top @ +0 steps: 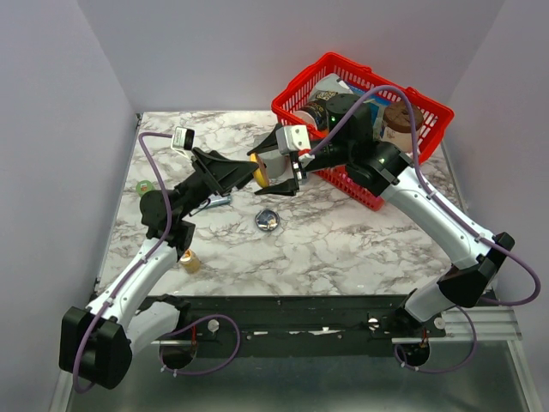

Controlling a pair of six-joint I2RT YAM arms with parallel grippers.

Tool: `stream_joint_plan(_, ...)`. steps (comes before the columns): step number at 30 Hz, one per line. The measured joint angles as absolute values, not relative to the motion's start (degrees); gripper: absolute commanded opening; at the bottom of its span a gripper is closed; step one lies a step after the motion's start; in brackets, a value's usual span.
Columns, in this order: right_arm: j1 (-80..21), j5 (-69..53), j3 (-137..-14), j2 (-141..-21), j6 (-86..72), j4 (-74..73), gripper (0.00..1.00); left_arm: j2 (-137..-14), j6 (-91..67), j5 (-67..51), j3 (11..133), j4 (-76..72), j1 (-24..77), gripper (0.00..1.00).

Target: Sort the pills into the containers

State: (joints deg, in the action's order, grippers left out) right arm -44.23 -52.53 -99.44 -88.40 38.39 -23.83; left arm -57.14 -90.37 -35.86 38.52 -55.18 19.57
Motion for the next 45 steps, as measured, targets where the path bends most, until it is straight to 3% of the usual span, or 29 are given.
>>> stream_joint_plan(2,-44.3,-52.5,-99.5,-88.4,38.3,-23.7,0.24,-57.2,-90.5,-35.9,38.5,-55.2,19.6,0.66)
stream_joint_plan(3,-44.3,-52.5,-99.5,-88.4,38.2,-23.6,0.24,-57.2,-90.5,-35.8,38.5,-55.2,19.6,0.56)
stream_joint_plan(6,-44.3,-52.5,-99.5,-88.4,37.9,-23.6,0.26,-57.2,-90.7,-35.8,38.5,-55.3,19.6,0.42)
stream_joint_plan(9,-44.3,-52.5,-99.5,-88.4,37.8,-23.6,0.35,-57.4,-90.8,-35.9,38.5,-55.7,19.6,0.33)
stream_joint_plan(14,-44.2,-52.5,-99.6,-88.4,37.3,-23.6,0.62,-58.6,-91.9,-36.2,38.5,-57.9,19.6,0.25)
stream_joint_plan(24,-44.2,-54.1,-100.2,-88.4,35.6,-23.6,0.93,-61.1,-95.5,-38.0,38.5,-64.3,19.4,0.22)
stream_joint_plan(38,-44.1,-57.5,-104.8,-88.5,32.9,-27.8,0.97,-61.1,-96.1,-40.6,38.6,-69.1,19.1,0.19)
stream_joint_plan(45,-44.1,-59.3,-105.6,-88.5,32.1,-28.2,0.89,-61.1,-96.1,-41.1,38.6,-69.1,18.8,0.18)
